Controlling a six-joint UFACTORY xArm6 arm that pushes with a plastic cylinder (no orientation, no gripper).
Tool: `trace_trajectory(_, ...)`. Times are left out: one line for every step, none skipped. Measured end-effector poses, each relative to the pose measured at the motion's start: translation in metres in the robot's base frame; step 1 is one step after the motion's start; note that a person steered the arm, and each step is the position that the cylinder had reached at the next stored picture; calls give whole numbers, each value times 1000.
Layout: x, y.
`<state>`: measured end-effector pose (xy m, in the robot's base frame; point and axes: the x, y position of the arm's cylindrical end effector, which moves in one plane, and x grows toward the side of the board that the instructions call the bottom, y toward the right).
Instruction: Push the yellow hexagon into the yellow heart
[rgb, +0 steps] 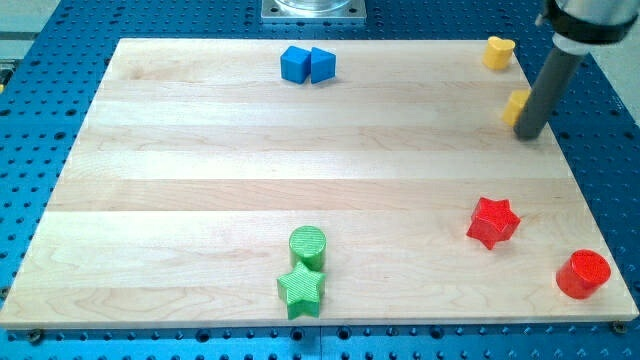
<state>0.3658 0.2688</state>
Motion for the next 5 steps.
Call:
trace_trajectory(-44,0)
trace_trajectory(-63,0)
trace_trajectory(-64,0)
trace_trajectory(-64,13)
trace_trajectory(-42,18)
